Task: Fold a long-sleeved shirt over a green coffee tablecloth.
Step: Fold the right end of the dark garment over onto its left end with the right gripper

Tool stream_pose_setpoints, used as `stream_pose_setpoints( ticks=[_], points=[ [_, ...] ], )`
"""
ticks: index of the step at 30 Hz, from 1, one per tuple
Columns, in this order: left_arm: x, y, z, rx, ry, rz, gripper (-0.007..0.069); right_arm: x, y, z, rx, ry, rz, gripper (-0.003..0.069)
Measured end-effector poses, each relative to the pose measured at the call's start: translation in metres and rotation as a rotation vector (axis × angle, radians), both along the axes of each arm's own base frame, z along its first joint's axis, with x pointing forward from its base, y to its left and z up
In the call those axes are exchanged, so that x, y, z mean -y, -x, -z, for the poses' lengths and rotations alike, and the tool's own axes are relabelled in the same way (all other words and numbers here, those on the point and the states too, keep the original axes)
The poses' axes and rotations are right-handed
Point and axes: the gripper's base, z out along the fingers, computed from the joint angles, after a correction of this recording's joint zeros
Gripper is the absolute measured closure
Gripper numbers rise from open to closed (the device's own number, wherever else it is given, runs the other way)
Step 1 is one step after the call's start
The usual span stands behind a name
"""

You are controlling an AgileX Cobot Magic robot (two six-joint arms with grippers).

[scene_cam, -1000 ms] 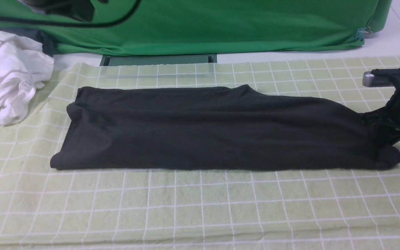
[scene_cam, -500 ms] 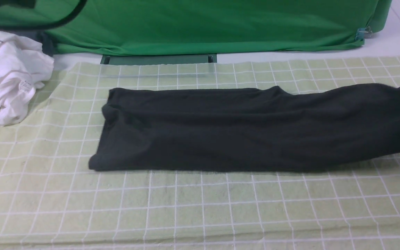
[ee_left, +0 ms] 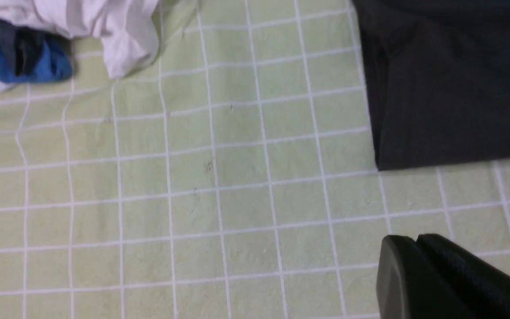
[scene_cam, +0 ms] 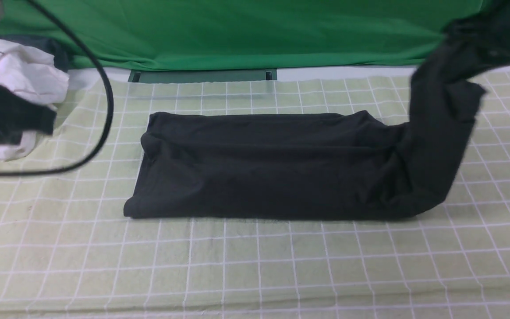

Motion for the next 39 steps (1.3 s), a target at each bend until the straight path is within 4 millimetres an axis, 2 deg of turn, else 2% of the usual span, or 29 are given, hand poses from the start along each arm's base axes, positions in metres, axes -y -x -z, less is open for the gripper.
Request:
stream_pose_setpoints(
  ticks=[4, 7, 8, 11, 15, 16, 20, 23, 29, 32, 34, 35, 37, 39],
  points=[
    [0.001, -0.002, 0.024, -0.01, 0.013, -0.017, 0.0613, -0.066, 0.002, 0.011, 0.004, -0.058, -0.119, 0.0607],
    [0.001, -0.001, 0.033, -0.028, 0.022, -0.034, 0.0613, -0.103, 0.002, 0.023, -0.014, -0.107, -0.174, 0.0607],
    [0.0, 0.0, 0.036, -0.037, 0.025, -0.042, 0.0613, -0.123, 0.001, 0.03, -0.023, -0.131, -0.197, 0.0607],
    [0.0, 0.001, 0.038, -0.046, 0.025, -0.046, 0.0613, -0.159, 0.002, 0.043, -0.032, -0.169, -0.244, 0.0607],
    [0.0, 0.003, 0.038, -0.043, 0.028, -0.05, 0.0613, -0.199, 0.005, 0.052, -0.033, -0.215, -0.294, 0.0607],
    [0.0, 0.003, 0.037, -0.038, 0.031, -0.055, 0.0613, -0.215, 0.006, 0.053, -0.031, -0.243, -0.314, 0.0607],
    [-0.001, 0.006, 0.034, -0.025, 0.036, -0.059, 0.0613, -0.241, 0.008, 0.061, -0.032, -0.278, -0.342, 0.0607],
    [-0.001, 0.008, 0.032, -0.016, 0.039, -0.06, 0.0613, -0.261, 0.002, 0.076, -0.034, -0.315, -0.308, 0.0607],
    [-0.001, 0.007, 0.032, -0.01, 0.04, -0.059, 0.0613, -0.281, -0.003, 0.102, -0.045, -0.378, -0.267, 0.0578],
    [0.0, 0.007, 0.031, -0.002, 0.044, -0.058, 0.0613, -0.29, -0.002, 0.116, -0.055, -0.392, -0.26, 0.0495],
    [0.0, 0.007, 0.031, 0.003, 0.047, -0.056, 0.0613, -0.294, 0.0, 0.122, -0.068, -0.396, -0.259, 0.0382],
    [0.0, 0.006, 0.031, 0.004, 0.048, -0.056, 0.0613, -0.294, -0.001, 0.123, -0.069, -0.397, -0.259, 0.0382],
    [0.0, 0.006, 0.031, 0.005, 0.052, -0.057, 0.0613, -0.295, 0.001, 0.123, -0.084, -0.393, -0.275, 0.0258],
    [0.0, 0.006, 0.031, 0.006, 0.054, -0.057, 0.0613, -0.292, 0.001, 0.117, -0.082, -0.376, -0.325, 0.0224]
  ],
)
